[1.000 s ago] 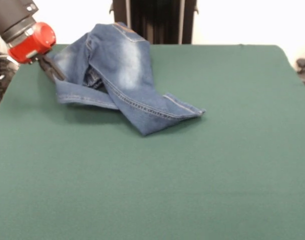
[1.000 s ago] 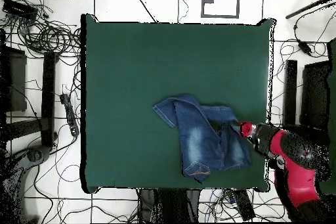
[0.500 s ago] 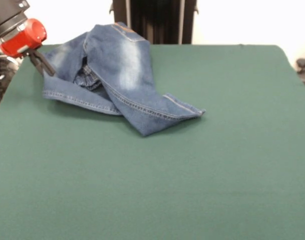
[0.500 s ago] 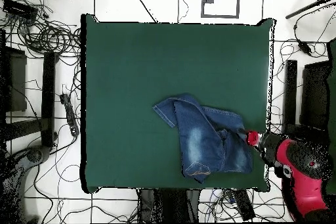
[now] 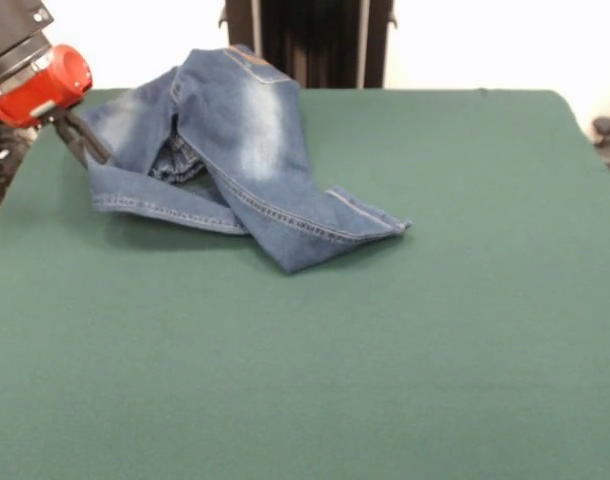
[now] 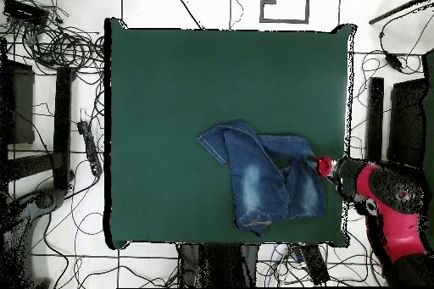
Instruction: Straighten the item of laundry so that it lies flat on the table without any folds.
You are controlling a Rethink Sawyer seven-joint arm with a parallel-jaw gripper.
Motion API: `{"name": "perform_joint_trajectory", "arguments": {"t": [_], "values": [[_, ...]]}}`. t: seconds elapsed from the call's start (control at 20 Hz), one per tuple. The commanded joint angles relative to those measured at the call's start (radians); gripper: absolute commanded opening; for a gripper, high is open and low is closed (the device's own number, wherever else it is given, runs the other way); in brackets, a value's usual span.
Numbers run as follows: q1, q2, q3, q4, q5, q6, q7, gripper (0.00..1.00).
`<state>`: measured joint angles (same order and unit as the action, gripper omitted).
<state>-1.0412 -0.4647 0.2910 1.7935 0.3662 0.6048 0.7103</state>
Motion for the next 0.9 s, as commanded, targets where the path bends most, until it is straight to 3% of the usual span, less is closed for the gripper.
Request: {"name": "perform_joint_trajectory", "arguments": {"t": [0.05, 0.55, 0.9], "values": [[0.117, 0.084, -0.007, -0.144, 0.032, 0.21, 0.327, 0.0], [0.139, 0.14, 0.001, -0.308, 0.163, 0.437, 0.501, 0.0], [0.136, 0.2, 0.003, -0.439, 0.184, 0.551, 0.582, 0.0]]}}
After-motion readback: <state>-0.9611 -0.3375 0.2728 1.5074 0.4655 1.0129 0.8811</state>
